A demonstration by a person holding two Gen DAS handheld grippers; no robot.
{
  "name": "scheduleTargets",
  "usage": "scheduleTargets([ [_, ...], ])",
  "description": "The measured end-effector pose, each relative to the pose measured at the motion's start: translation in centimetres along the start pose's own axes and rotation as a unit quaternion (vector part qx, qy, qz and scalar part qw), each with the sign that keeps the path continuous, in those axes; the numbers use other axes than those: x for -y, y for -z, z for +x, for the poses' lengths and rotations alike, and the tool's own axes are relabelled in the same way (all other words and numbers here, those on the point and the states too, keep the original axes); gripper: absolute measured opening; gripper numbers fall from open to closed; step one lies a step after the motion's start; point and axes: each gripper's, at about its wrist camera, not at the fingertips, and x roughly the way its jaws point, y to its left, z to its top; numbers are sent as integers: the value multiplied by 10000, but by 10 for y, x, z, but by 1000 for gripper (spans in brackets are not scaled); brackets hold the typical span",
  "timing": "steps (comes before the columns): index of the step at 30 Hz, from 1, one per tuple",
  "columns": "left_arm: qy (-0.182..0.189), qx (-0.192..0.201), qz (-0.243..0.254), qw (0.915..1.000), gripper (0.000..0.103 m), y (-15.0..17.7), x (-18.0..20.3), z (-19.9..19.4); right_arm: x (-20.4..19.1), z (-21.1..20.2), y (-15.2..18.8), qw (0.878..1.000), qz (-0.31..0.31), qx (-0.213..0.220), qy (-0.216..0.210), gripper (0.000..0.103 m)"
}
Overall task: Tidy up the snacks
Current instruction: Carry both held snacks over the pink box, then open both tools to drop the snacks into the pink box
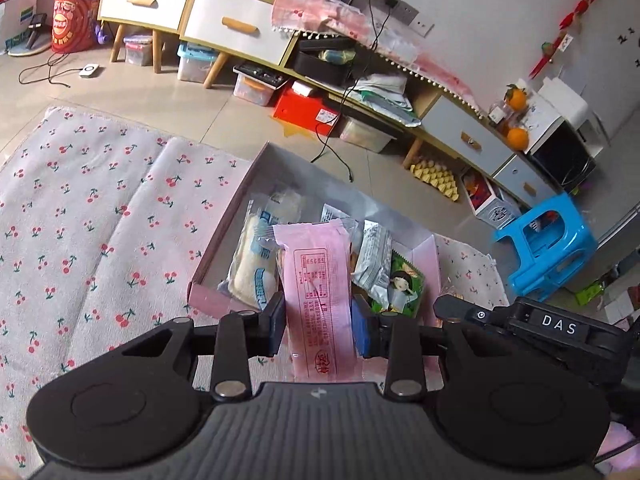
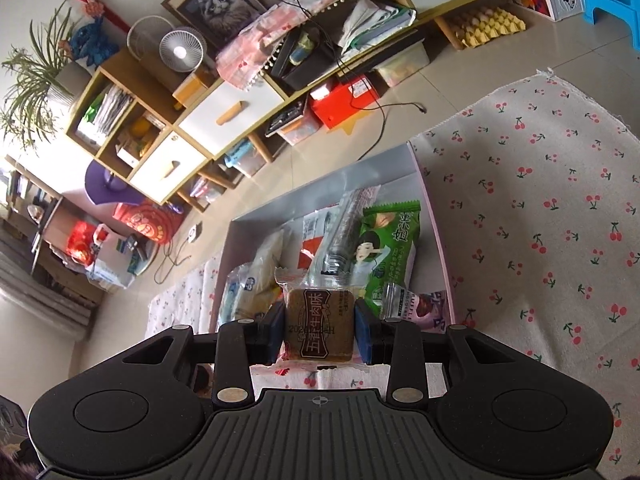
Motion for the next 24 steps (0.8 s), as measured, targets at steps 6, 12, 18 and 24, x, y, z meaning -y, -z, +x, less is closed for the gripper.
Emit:
scheduleTargets([
  [6, 238, 203, 196, 9993, 31, -13, 3, 30, 4, 24, -16, 9990, 189, 161, -360, 34],
  [12, 181, 356, 345, 9986, 31, -14, 0, 49, 8, 53, -24, 9986, 260, 157, -434, 34],
  [18, 443, 433, 132, 9980, 47, -16, -4, 58, 12, 61, -28, 9973, 357, 277, -577, 42],
  [24, 360, 426, 180, 9983, 50, -16, -2, 54, 17, 60, -27, 9975, 416, 229, -522, 52],
])
